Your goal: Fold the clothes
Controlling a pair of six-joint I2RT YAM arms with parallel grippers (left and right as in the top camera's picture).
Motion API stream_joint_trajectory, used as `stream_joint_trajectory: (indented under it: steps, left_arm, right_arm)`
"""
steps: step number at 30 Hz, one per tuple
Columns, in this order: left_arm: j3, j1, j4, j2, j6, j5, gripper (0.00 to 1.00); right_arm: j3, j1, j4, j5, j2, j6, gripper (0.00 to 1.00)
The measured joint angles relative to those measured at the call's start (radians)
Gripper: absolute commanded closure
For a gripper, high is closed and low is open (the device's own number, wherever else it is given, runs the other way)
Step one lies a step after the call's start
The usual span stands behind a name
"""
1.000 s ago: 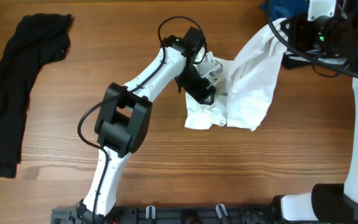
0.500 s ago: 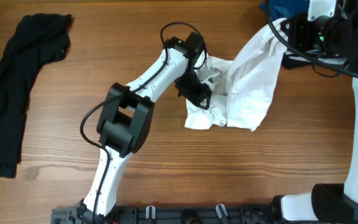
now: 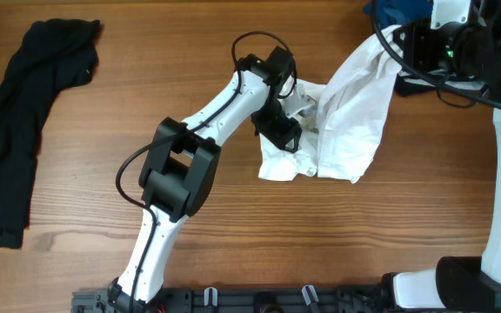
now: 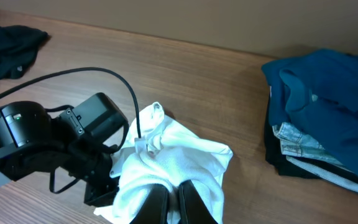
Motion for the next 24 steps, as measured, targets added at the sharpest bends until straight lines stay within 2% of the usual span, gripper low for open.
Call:
stream_joint_trajectory:
  steps: [1,6,10,11,12,15,18,24]
  left_arm:
    - [0.000,0.000,0.008,0.000,0.003,-0.005,0.96]
    - [0.000,0.002,0.042,0.000,-0.019,-0.029,0.96]
    - [0.003,0.075,0.034,-0.038,-0.215,-0.199,0.96]
    - [0.009,0.112,0.036,-0.068,-0.258,-0.227,0.96]
    - [0.027,0.205,0.061,-0.154,-0.329,-0.258,0.96]
    - [0.061,0.373,0.136,-0.358,-0.427,-0.298,0.96]
    - [0.078,0.473,0.226,-0.527,-0.471,-0.323,0.96]
    - [0.077,0.666,0.382,-0.676,-0.525,-0.397,0.96]
  right_arm:
    - [0.000,0.000,0.000,0.000,0.000,0.000,0.95]
    - [0.000,0.000,0.000,0.000,0.000,0.000,0.95]
    - [0.000,0.000,0.008,0.000,0.000,0.000,0.96]
    - [0.000,0.000,0.012,0.000,0.000,0.000,0.96]
    - [0.000,0.000,0.016,0.000,0.000,0.000,0.96]
    - [0.000,0.000,0.039,0.000,0.002,0.000,0.96]
    - [0.000,0.000,0.171,0.000,0.031,-0.004,0.96]
    - [0.000,-0.013,0.296,0.000,0.060,-0.041,0.96]
